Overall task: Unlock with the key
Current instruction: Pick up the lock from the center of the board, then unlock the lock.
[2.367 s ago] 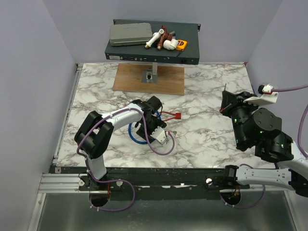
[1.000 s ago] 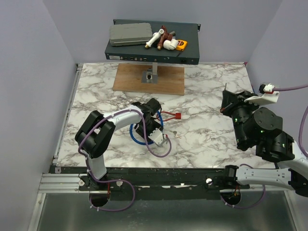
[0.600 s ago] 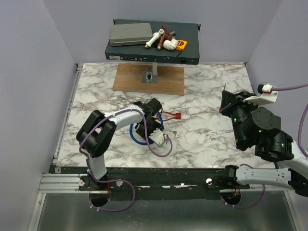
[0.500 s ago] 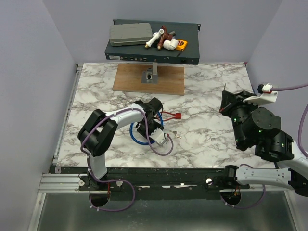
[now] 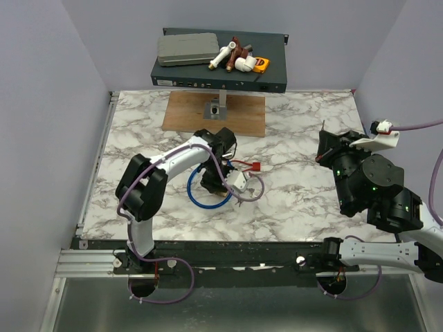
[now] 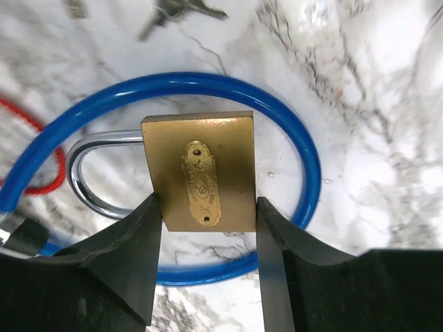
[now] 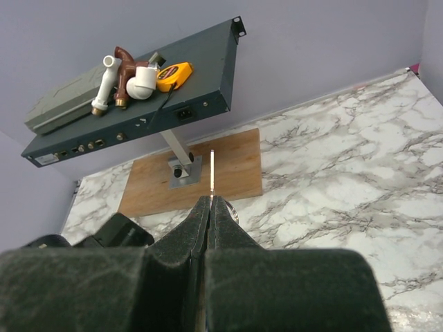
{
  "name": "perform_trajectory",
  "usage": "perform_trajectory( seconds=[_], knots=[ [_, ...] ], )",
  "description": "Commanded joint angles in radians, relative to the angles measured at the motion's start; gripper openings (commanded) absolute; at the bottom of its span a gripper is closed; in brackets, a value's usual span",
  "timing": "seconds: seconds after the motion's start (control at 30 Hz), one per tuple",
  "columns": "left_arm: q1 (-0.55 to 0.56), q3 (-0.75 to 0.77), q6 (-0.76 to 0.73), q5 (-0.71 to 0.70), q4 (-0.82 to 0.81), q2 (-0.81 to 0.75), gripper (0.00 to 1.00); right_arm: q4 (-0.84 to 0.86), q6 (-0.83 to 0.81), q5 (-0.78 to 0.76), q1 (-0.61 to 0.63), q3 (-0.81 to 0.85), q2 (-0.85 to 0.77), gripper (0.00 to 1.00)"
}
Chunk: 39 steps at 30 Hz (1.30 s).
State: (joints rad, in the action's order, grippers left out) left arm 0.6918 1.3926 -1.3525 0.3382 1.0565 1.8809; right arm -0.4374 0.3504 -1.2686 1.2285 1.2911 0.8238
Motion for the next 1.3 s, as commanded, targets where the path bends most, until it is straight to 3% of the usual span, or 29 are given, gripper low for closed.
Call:
perform_trajectory(
  seconds=[0.0,0.33,0.53,0.77,1.03,1.27],
  knots=[
    [-0.043,0.175,0.238,0.245,0.211,-0.132,0.00,0.026,-0.018,0.022,0.000,0.020,0.007,0.01],
    [-0.108,0.247,0.514,0.554,0.453,-0.279,0.00,0.016,0.030,0.076,0.000,0.001,-0.005,0.01],
    [-0.217,0.468,0.650,0.726,0.559,-0.301,0.00,-0.034,0.114,0.218,0.000,-0.039,0.020,0.01],
    [-0.237,0.633,0.796,0.736,0.562,-0.411,0.00,0.091,0.094,0.449,0.000,-0.121,0.058,0.01],
    [-0.239,0.646,0.841,0.760,0.535,-0.485,0.00,0.189,0.035,0.698,0.000,-0.145,0.079,0.01],
    [-0.242,0.593,0.911,0.741,0.413,-0.558,0.00,0.213,0.032,0.803,0.000,-0.135,0.082,0.01]
  ],
)
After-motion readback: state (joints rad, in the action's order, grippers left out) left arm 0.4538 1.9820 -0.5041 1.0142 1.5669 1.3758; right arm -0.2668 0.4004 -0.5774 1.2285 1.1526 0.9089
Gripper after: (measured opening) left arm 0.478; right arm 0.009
